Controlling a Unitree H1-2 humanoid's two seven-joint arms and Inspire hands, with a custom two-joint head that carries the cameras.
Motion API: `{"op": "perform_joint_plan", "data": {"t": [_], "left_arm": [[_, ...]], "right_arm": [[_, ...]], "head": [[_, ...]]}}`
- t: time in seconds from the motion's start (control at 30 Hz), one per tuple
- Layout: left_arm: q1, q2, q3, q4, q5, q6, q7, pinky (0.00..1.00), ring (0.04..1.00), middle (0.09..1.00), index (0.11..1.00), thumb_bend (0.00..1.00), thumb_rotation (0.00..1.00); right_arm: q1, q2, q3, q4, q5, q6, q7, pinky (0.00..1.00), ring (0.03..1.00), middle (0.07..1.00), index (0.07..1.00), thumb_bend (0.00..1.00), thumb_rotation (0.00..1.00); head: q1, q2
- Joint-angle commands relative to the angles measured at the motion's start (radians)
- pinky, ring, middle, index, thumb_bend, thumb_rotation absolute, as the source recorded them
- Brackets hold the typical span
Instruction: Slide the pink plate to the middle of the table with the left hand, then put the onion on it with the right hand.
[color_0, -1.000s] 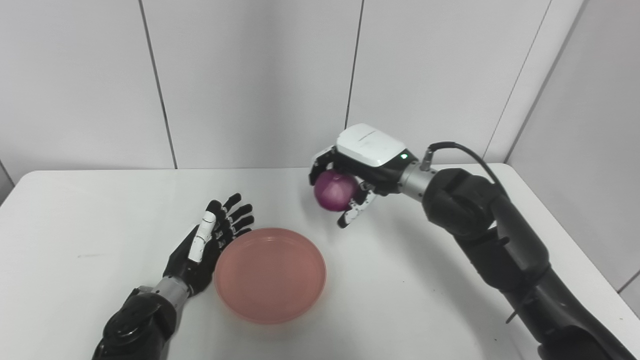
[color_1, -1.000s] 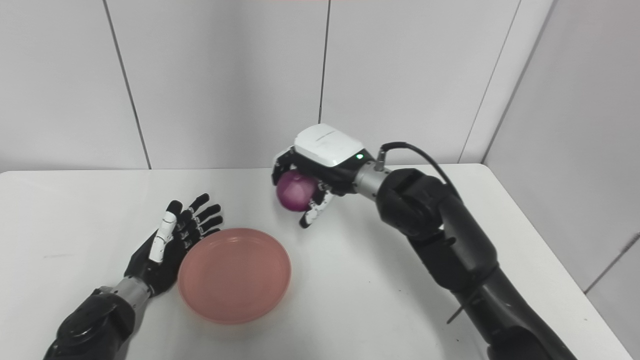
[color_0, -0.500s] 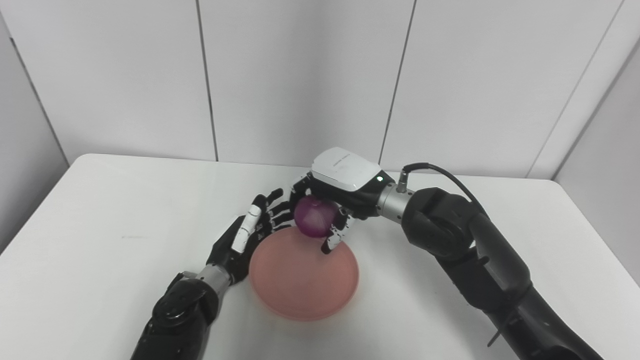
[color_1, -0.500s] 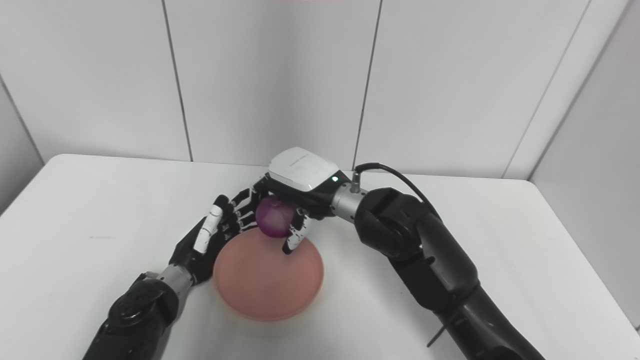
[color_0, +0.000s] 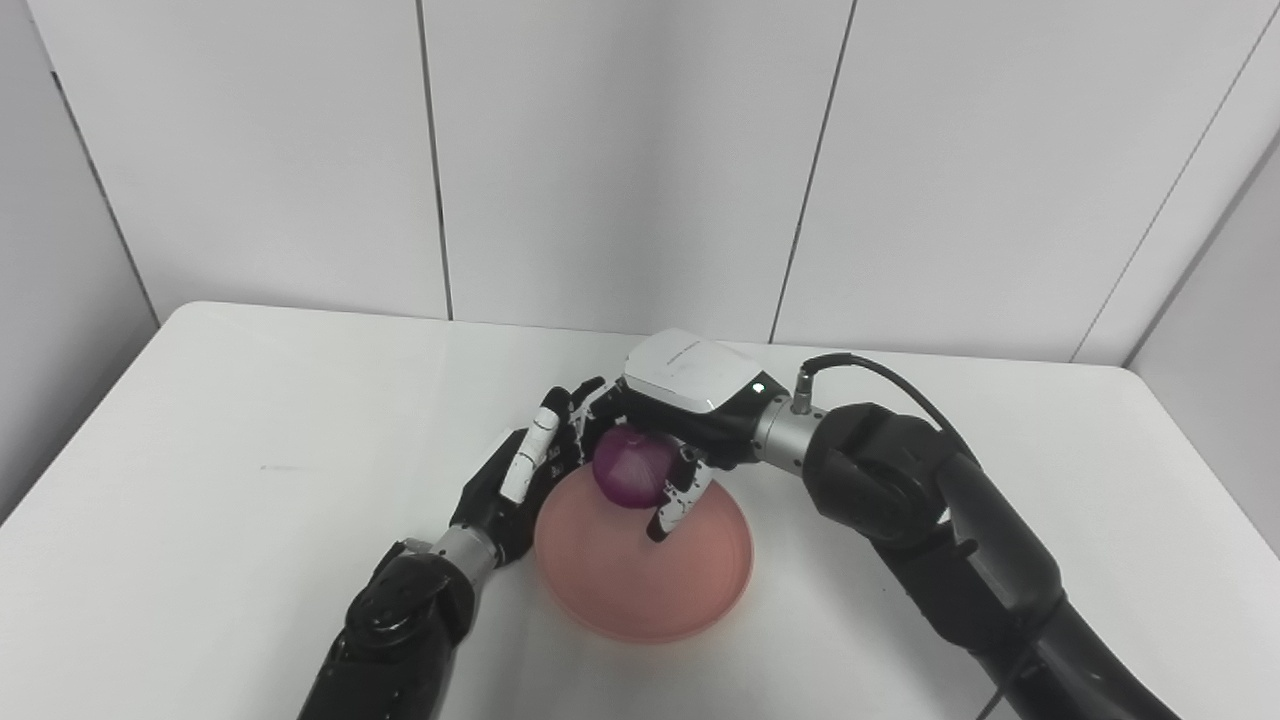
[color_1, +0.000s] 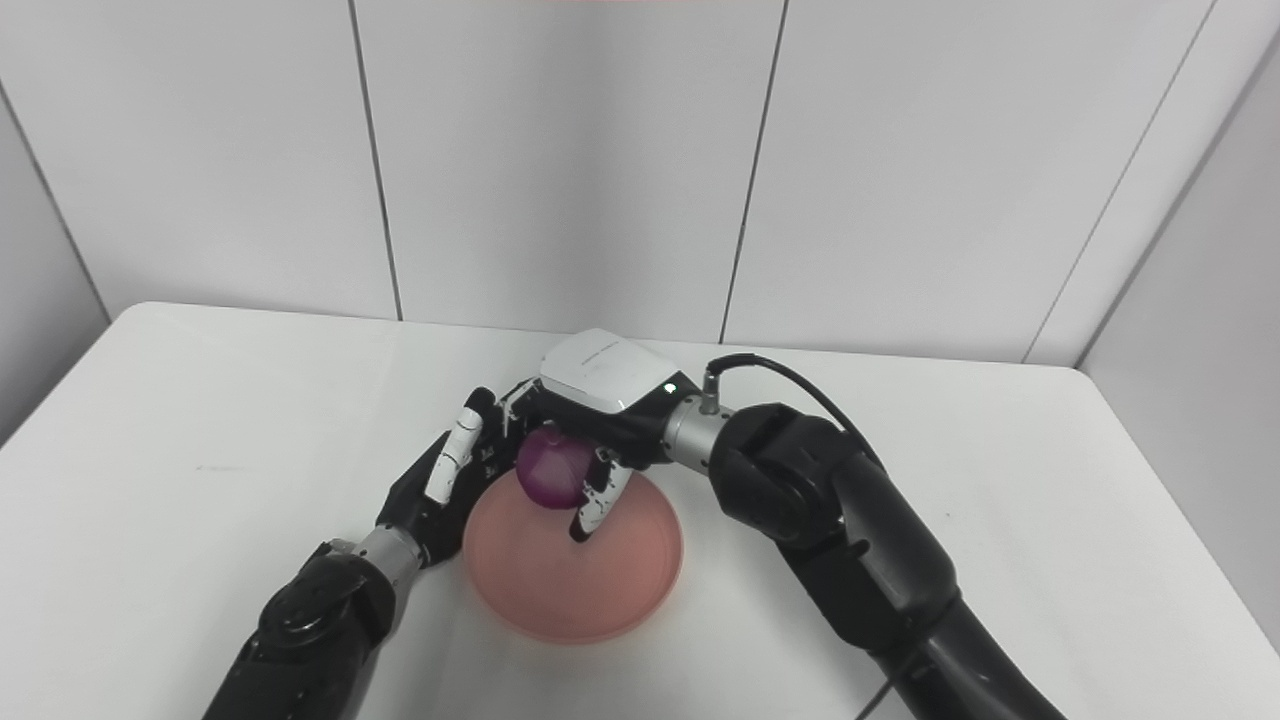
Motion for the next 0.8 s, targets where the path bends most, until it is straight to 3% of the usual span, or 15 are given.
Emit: {"op": "perform_joint_plan", "data": {"t": [0.0, 0.33, 0.77], "left_arm": [[0.06, 0.002, -0.013, 0.07, 0.031, 0.064, 0.02, 0.85, 0.868, 0.886, 0.922, 0.79, 0.92], [0.055, 0.001, -0.011, 0.069, 0.028, 0.069, 0.019, 0.84, 0.863, 0.879, 0.912, 0.78, 0.91], [0.05, 0.001, -0.014, 0.079, 0.029, 0.068, 0.016, 0.85, 0.871, 0.886, 0.916, 0.78, 0.93]], "right_arm": [[-0.035, -0.005, -0.013, -0.01, 0.015, -0.025, -0.012, 0.42, 0.43, 0.535, 0.499, 0.51, 0.0], [-0.021, 0.002, 0.006, -0.017, 0.013, -0.011, 0.02, 0.46, 0.437, 0.516, 0.503, 0.52, 0.0], [0.002, 0.013, 0.031, 0.006, -0.008, -0.024, 0.019, 0.43, 0.432, 0.539, 0.503, 0.51, 0.0]], "head": [[0.001, 0.0], [-0.005, 0.003], [-0.011, 0.006]]}}
